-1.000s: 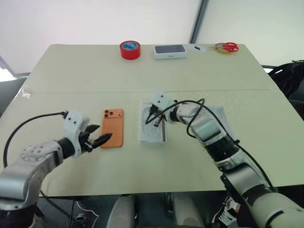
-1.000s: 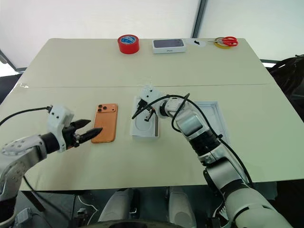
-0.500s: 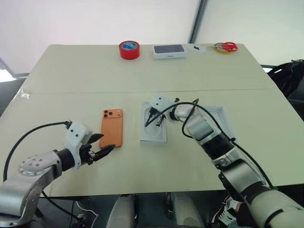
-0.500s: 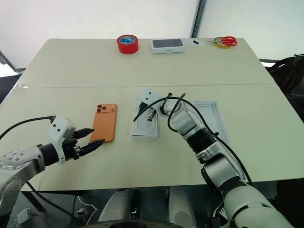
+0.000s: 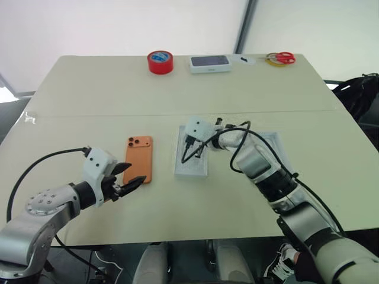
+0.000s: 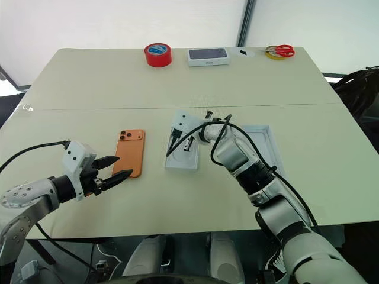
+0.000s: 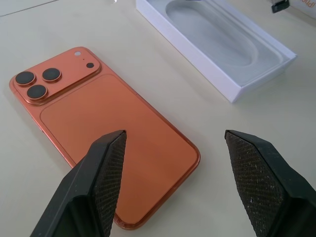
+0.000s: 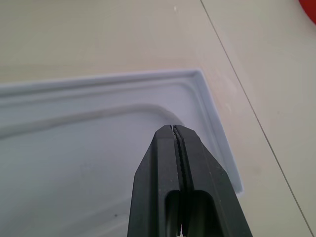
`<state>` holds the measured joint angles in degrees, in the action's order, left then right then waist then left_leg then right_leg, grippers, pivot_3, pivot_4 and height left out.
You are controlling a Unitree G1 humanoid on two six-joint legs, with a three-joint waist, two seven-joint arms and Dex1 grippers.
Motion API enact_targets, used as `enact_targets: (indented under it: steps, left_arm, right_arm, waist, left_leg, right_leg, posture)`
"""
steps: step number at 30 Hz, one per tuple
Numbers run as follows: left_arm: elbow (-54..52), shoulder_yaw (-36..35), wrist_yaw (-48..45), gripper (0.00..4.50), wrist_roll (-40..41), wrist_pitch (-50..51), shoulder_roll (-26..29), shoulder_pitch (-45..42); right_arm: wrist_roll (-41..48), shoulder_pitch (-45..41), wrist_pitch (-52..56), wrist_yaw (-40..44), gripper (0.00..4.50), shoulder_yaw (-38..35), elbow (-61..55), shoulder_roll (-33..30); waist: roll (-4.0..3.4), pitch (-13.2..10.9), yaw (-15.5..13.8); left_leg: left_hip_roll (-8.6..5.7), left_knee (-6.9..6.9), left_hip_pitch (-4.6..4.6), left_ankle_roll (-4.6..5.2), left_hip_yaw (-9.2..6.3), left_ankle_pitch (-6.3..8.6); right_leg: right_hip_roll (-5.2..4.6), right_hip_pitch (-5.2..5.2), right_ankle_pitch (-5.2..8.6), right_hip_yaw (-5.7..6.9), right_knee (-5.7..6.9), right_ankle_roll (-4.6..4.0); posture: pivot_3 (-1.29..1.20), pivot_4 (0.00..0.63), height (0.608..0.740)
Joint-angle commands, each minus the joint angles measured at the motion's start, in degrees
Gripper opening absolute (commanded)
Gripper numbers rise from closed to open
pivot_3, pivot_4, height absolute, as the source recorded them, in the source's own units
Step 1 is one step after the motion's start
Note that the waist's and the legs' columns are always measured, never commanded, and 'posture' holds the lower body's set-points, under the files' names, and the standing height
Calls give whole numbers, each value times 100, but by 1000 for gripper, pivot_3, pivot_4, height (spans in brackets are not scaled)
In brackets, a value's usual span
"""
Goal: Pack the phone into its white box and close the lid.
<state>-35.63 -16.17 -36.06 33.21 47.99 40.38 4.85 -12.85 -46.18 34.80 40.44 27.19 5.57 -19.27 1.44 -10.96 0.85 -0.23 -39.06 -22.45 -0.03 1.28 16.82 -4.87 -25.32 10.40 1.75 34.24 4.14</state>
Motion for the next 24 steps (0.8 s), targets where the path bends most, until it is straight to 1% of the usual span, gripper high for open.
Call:
enact_targets:
  steps: [1,10,14,18,21,24]
  left_arm:
    - [-43,-137,31,3356,65,-66,18,38]
    - [46,-302,39,3356,106,-76,27,76]
    - [67,-352,45,3356,128,-79,38,86]
    - [47,-409,82,3356,172,-60,25,141]
    - [31,-479,114,3356,222,-24,17,176]
    - [40,-609,231,3356,315,69,-18,198]
  right_arm:
    - [181,184,155,441,19,-30,-720,-190]
    - [197,724,-19,1297,19,438,-1500,-806]
    - [338,883,16,1669,19,501,-1764,-987]
    - [424,971,-178,1967,19,513,-1940,-1182]
    - [380,896,-260,1862,19,399,-1848,-1118]
    - [415,649,-149,1554,19,127,-1591,-812]
  waist:
    - [0,0,-14]
    - [0,0,-7]
    - [1,1,-11]
    - [2,1,-18]
    - [2,1,-15]
    - [2,1,-13]
  left_leg:
    - [0,0,0,0,-1,0]
    - [3,0,1,0,0,0]
    - [4,-1,1,0,0,0]
    - [4,-1,1,0,-1,0]
    - [4,-1,1,0,-1,0]
    - [6,-1,1,0,0,0]
  right_leg:
    - [0,0,0,0,0,0]
    - [4,1,3,0,-2,-2]
    - [5,1,3,0,-4,-1]
    - [4,3,4,0,-7,-1]
    - [5,3,4,0,-6,-1]
    - [6,2,4,0,-6,-1]
  posture:
    - [0,150,732]
    - [0,150,732]
    - [0,150,732]
    - [0,150,732]
    - [0,150,732]
    - [0,150,732]
